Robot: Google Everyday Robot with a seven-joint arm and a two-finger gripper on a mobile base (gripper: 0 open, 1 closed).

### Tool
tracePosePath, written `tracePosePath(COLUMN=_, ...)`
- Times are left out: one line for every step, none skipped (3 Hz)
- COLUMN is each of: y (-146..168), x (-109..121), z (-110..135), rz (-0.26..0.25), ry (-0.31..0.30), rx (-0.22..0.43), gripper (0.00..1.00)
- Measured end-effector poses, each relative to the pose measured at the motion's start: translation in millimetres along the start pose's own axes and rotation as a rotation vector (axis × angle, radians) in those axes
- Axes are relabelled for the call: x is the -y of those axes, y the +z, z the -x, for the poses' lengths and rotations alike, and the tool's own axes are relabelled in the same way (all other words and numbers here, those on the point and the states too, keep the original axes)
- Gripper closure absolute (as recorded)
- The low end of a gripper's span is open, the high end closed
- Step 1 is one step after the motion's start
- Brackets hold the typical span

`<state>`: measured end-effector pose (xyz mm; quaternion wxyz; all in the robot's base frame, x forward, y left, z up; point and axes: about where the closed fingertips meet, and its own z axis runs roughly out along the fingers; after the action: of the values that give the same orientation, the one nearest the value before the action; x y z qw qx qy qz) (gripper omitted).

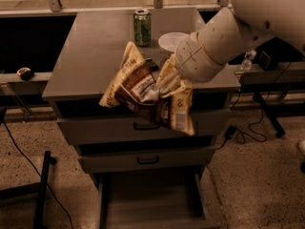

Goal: Place brown chip bag into bottom drawer

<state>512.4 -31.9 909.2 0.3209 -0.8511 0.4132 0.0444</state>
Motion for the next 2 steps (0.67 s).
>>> tracePosePath(y=-0.8, x=-4.0, z=-16.8, rz=0.021, ry=-0.104, rx=-0.073, gripper=1.00)
tracePosePath(y=12.5, x=-23.6, z=-28.2, rz=0.068, ry=-0.189, rx=-0.123, gripper=1.00)
